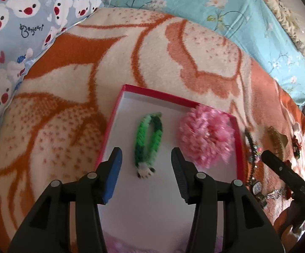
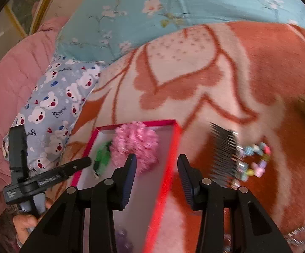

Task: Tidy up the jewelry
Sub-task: 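Grasp the black comb with the left tool while the right grasps the beige claw clip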

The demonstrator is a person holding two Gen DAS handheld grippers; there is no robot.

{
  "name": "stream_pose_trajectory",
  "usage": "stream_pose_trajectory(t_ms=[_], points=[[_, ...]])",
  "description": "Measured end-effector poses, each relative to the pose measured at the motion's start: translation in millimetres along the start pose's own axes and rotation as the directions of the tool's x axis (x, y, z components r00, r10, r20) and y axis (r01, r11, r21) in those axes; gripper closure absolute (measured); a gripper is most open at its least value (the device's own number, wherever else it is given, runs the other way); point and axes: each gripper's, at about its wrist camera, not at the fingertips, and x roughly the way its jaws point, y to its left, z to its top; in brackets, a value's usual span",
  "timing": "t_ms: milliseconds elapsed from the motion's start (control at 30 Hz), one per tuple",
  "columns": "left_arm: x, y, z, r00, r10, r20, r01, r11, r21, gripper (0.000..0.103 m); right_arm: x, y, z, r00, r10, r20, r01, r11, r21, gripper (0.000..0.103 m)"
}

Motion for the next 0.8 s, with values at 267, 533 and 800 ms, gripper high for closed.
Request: stream_pose_trajectory(t_ms=[267, 533, 800], points=[[-12, -33, -14, 0.998, -0.055, -0.012, 0.056, 0.998, 0.036, 0.056, -42, -47, -17, 0.998, -0.055, 0.019, 0.053, 0.996, 0.075, 0.06], [-18, -66, -24, 0.995, -0.101, -0.021, 0.102, 0.991, 0.085, 0.056, -75, -76, -24, 0.994, -0.099, 0.045, 0.094, 0.989, 0.111, 0.06], [-21, -83, -31, 0.993, -0.111, -0.032, 0.114, 0.988, 0.109, 0.056, -94, -95, -31, 0.991, -0.122, 0.059, 0.113, 0.984, 0.141, 0.059]])
